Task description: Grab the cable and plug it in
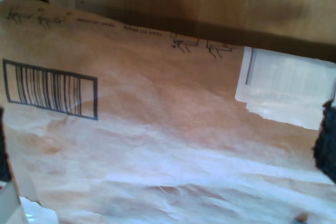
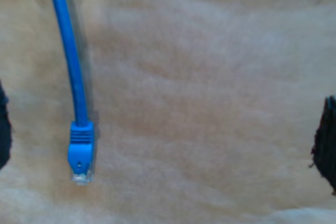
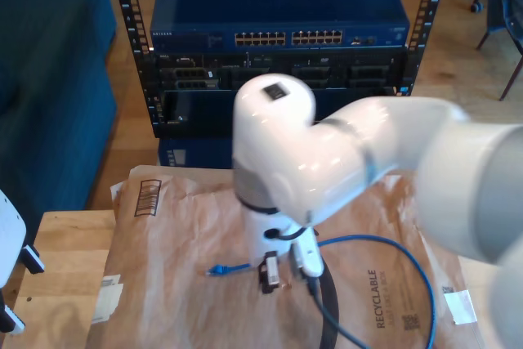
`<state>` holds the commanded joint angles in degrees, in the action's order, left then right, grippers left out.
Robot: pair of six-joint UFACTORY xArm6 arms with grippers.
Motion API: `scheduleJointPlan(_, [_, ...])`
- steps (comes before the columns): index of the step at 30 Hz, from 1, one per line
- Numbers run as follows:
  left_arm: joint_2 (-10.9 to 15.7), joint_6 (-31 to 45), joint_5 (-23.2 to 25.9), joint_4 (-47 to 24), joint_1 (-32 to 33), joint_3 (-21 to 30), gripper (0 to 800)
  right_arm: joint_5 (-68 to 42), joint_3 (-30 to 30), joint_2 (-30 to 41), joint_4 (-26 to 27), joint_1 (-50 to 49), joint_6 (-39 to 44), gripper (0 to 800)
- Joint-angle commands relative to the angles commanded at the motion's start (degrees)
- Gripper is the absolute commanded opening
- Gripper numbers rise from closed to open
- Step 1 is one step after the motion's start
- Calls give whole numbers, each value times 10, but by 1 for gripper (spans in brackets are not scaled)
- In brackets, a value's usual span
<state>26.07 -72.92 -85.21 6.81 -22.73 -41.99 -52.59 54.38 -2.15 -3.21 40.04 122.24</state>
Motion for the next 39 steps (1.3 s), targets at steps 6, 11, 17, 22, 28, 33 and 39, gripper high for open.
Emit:
scheduleJointPlan(6, [-21, 0, 16, 0, 0, 0, 800, 61, 18, -56, 0, 1, 15, 792])
scheduleJointPlan(11, [-25, 0, 16, 0, 0, 1, 800, 91, 22, -100, 1, 1, 15, 770])
scheduleJointPlan(17, [-34, -1, 17, 0, 1, 1, 800, 113, 24, -115, 1, 1, 15, 682])
scheduleJointPlan(22, [-38, 0, 21, 1, 1, 1, 800, 115, 28, -117, 1, 1, 16, 568])
scheduleJointPlan(28, [-40, -1, 25, 1, 1, 1, 800, 116, 28, -117, 2, 3, 31, 313])
scheduleJointPlan(33, [-40, 0, 25, 1, 1, 0, 800, 129, 26, -116, 4, 11, 47, 38])
scheduleJointPlan(39, [-42, -5, 25, 1, 13, -4, 800, 135, 24, -108, 5, 14, 46, 2])
